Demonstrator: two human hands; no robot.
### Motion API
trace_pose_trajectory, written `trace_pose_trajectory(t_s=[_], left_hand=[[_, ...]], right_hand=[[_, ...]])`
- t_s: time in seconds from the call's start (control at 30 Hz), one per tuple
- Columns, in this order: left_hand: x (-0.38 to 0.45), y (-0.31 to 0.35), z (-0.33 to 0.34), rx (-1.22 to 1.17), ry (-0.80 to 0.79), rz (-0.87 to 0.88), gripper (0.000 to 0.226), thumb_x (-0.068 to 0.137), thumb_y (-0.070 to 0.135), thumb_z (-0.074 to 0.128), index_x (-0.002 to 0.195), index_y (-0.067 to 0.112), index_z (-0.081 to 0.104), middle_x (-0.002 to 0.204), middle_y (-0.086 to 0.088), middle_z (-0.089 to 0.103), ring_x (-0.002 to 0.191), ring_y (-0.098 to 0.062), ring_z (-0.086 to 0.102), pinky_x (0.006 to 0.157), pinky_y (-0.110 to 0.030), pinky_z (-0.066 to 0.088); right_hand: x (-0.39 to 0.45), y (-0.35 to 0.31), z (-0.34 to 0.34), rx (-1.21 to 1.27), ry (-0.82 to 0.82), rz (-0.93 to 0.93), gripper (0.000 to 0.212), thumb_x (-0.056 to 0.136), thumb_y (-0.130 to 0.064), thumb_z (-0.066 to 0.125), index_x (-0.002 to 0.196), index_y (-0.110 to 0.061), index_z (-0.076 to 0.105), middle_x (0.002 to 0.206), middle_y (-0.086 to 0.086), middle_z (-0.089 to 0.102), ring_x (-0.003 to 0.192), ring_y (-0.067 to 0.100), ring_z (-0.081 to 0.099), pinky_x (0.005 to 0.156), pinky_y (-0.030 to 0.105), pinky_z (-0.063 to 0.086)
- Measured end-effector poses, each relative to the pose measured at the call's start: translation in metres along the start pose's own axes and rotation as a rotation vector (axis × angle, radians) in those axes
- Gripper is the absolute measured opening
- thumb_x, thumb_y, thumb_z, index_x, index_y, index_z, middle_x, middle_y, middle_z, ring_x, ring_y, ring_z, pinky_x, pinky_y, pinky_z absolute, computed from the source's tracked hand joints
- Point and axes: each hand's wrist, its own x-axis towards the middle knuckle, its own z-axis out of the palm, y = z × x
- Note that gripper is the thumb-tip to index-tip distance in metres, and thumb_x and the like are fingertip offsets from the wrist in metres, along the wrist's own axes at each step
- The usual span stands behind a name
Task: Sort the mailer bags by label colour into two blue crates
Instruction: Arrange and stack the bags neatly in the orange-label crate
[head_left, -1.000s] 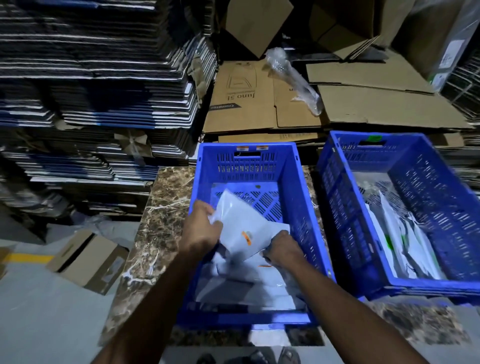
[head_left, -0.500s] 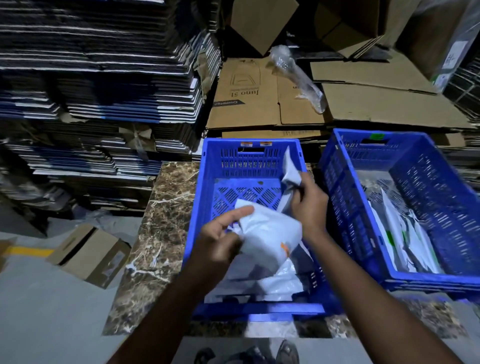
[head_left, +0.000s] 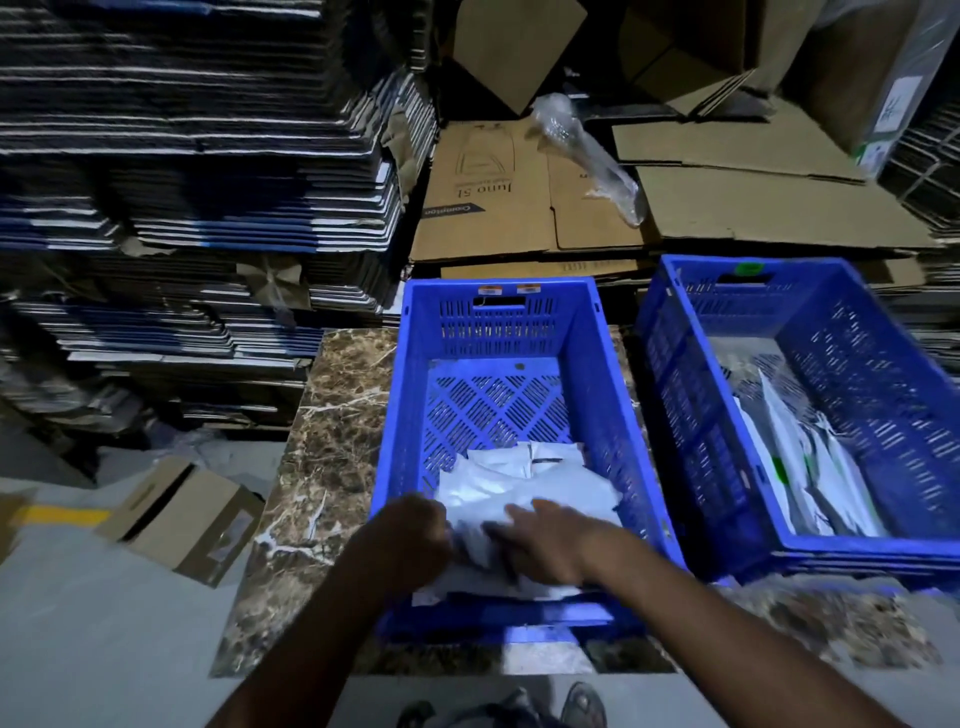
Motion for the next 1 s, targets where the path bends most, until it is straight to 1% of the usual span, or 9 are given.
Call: trace_pose_trajectory(t_s=[0.07,0.13,0.2,0.27,0.4,0.57,0.77,0.9,1.0], left_hand=[[0.01,-0.002,-0.018,0.111,-0.056,-0.235,0.028,0.097,0.025,0.048,0.112,0.01,0.065,0.111,-0.012,0.065,0.108,-0.03,0.062,0.078,-0.026,0.044],[0.024,0.001,-0.037,0.032,-0.044,-0.306,0.025,0.098,0.022,0.048,0.111,0.009,0.065,0.114,-0.011,0.065,0.108,-0.031,0.062,0.074,-0.025,0.041],[0.046,0.002,-0.04,0.044,0.007,-0.176,0.014,0.093,0.018,0.048,0.094,0.016,0.062,0.1,-0.007,0.068,0.096,-0.029,0.064,0.074,-0.03,0.049],[0.076,0.011,-0.033,0.121,0.027,-0.073,0.012,0.089,0.015,0.047,0.092,0.016,0.059,0.098,-0.007,0.067,0.096,-0.029,0.064,0.078,-0.037,0.054],[0.138,0.016,0.007,0.032,-0.122,-0.125,0.047,0.089,0.041,0.059,0.129,0.015,0.054,0.133,-0.013,0.057,0.122,-0.032,0.052,0.097,-0.039,0.048],[0.162,0.012,0.033,-0.009,-0.314,-0.141,0.095,0.067,0.069,0.072,0.142,0.017,0.044,0.148,-0.01,0.045,0.131,-0.03,0.047,0.103,-0.037,0.042],[0.175,0.014,0.018,0.004,-0.334,-0.089,0.062,0.08,0.054,0.071,0.125,0.013,0.06,0.136,-0.009,0.053,0.121,-0.027,0.051,0.092,-0.03,0.041],[0.171,0.002,0.005,-0.11,-0.223,-0.081,0.065,0.084,0.047,0.071,0.137,0.013,0.053,0.147,-0.008,0.047,0.133,-0.026,0.045,0.103,-0.029,0.036],[0.166,-0.006,-0.023,-0.205,0.013,-0.091,0.063,0.084,0.049,0.07,0.139,0.022,0.052,0.144,-0.005,0.051,0.127,-0.026,0.051,0.099,-0.034,0.041]], right_hand=[[0.0,-0.002,0.019,-0.053,-0.079,0.011,0.053,0.1,-0.044,0.033,0.152,-0.037,0.022,0.157,0.008,0.023,0.139,0.04,0.025,0.107,0.054,0.031],[-0.008,0.004,0.012,-0.012,0.026,-0.017,0.045,0.099,-0.044,0.03,0.142,-0.036,0.04,0.143,0.008,0.043,0.124,0.04,0.041,0.096,0.048,0.042],[-0.012,0.012,0.004,0.092,0.14,-0.011,0.037,0.094,-0.037,0.034,0.118,-0.025,0.061,0.123,0.007,0.062,0.111,0.036,0.054,0.089,0.043,0.048],[-0.013,0.012,0.005,0.131,0.154,-0.005,0.031,0.091,-0.028,0.043,0.107,-0.018,0.068,0.108,0.012,0.064,0.108,0.03,0.056,0.086,0.04,0.048],[-0.011,0.009,0.009,0.125,0.183,-0.051,0.029,0.086,-0.026,0.048,0.101,-0.025,0.072,0.095,0.01,0.063,0.097,0.029,0.058,0.08,0.034,0.048],[-0.016,0.027,0.02,0.113,0.212,0.013,0.031,0.089,-0.044,0.053,0.119,-0.041,0.057,0.105,0.007,0.054,0.105,0.032,0.051,0.092,0.037,0.04],[-0.021,0.031,0.018,0.158,0.174,-0.017,0.042,0.085,-0.048,0.061,0.125,-0.042,0.05,0.106,0.006,0.05,0.098,0.03,0.055,0.084,0.033,0.042],[-0.014,0.033,0.022,0.154,0.072,-0.011,0.047,0.081,-0.05,0.058,0.127,-0.043,0.05,0.109,0.007,0.054,0.104,0.032,0.056,0.089,0.037,0.044],[-0.01,0.032,0.029,0.158,0.016,0.036,0.051,0.08,-0.053,0.053,0.13,-0.047,0.048,0.109,0.006,0.055,0.11,0.033,0.053,0.093,0.045,0.045]])
